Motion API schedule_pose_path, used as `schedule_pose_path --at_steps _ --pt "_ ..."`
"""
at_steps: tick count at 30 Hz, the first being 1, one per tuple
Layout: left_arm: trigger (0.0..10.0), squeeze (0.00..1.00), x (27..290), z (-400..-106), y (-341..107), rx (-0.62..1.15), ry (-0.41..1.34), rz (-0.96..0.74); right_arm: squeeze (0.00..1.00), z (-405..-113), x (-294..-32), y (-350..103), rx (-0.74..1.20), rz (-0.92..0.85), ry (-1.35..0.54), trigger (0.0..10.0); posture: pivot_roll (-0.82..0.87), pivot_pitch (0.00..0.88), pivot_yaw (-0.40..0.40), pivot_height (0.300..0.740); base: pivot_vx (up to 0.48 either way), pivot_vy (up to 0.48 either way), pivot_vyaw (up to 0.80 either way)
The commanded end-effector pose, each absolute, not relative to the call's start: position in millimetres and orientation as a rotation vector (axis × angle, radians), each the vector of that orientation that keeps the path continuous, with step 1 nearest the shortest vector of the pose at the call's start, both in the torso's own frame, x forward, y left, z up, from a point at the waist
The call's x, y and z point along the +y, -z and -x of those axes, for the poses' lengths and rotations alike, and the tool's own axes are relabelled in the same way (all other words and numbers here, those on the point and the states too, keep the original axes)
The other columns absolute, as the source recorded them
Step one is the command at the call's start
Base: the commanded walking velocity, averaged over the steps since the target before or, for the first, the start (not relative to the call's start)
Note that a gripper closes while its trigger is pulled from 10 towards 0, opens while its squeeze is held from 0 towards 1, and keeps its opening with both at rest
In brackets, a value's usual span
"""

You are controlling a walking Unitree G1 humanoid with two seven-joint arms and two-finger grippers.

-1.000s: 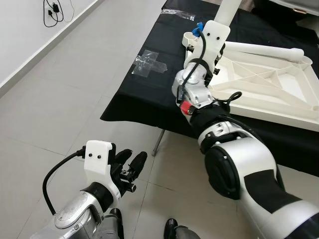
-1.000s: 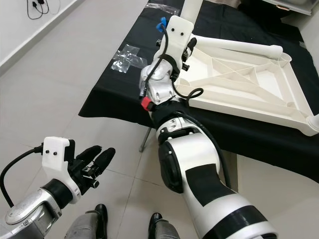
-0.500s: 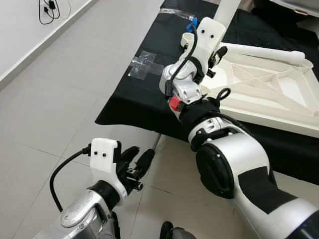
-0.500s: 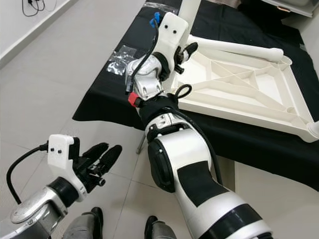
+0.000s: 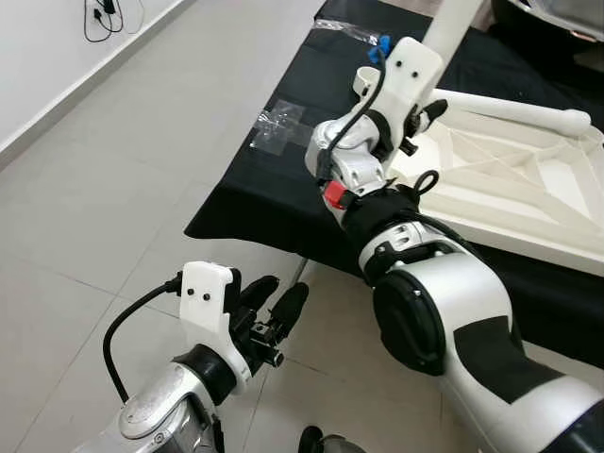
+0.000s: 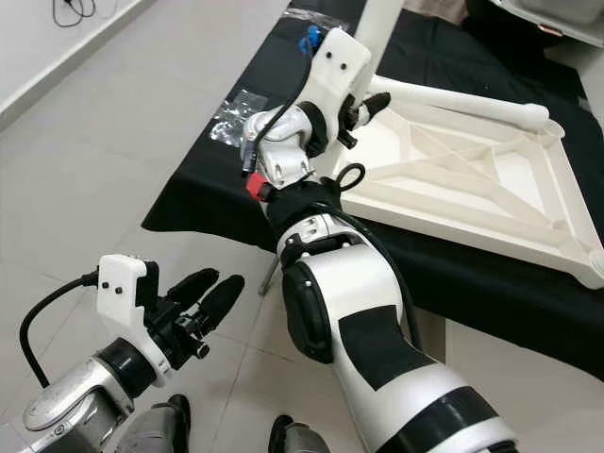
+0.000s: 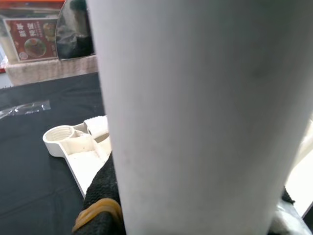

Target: Building children table

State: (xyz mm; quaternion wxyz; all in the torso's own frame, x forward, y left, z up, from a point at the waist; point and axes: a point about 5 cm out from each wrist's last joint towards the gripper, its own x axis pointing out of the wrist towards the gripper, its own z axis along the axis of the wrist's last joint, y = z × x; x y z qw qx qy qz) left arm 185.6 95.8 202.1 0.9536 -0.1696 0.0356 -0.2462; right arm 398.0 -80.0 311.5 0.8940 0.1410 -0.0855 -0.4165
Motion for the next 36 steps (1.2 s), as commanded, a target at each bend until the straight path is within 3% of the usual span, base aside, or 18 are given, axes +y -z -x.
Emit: schedule_pose_path --at_steps 1,14,26,27,28,29,36 --pt "10.0 0.00 98.0 -184.5 -197.5 0.091 0.499 0.332 0.00 -399.8 -108.8 -256.0 0.075 -0.387 0.986 10.0 0.21 0.263 -0.145 0.740 0.000 0.000 0.00" --pt "10.0 0.00 100.8 -186.2 -194.6 0.100 0.491 0.321 0.00 -400.8 -103.6 -235.3 0.124 -0.490 0.881 10.0 0.21 0.256 -0.134 0.740 0.000 0.000 0.00" --pt "10.0 0.00 100.1 -187.0 -194.5 0.096 0.489 0.319 0.00 -405.3 -85.6 -250.3 0.069 -0.417 0.731 10.0 0.21 0.255 -0.138 0.740 0.000 0.000 0.00" --pt "10.0 0.00 100.1 -186.8 -194.3 0.097 0.488 0.319 0.15 -405.8 -85.2 -251.7 0.063 -0.420 0.717 10.0 0.20 0.256 -0.140 0.740 0.000 0.000 0.00" --pt "10.0 0.00 100.1 -186.8 -194.3 0.097 0.488 0.319 0.15 -405.8 -85.2 -251.7 0.063 -0.420 0.717 10.0 0.20 0.256 -0.140 0.740 0.000 0.000 0.00" --pt "10.0 0.00 100.3 -186.6 -193.9 0.098 0.487 0.319 1.00 -406.7 -84.1 -253.0 0.057 -0.425 0.692 10.0 0.20 0.254 -0.140 0.740 0.000 0.000 0.00" --pt "10.0 0.00 100.9 -186.8 -192.8 0.102 0.484 0.317 1.00 -406.8 -81.6 -257.2 0.033 -0.405 0.679 10.0 0.20 0.255 -0.142 0.740 0.000 0.000 0.00"
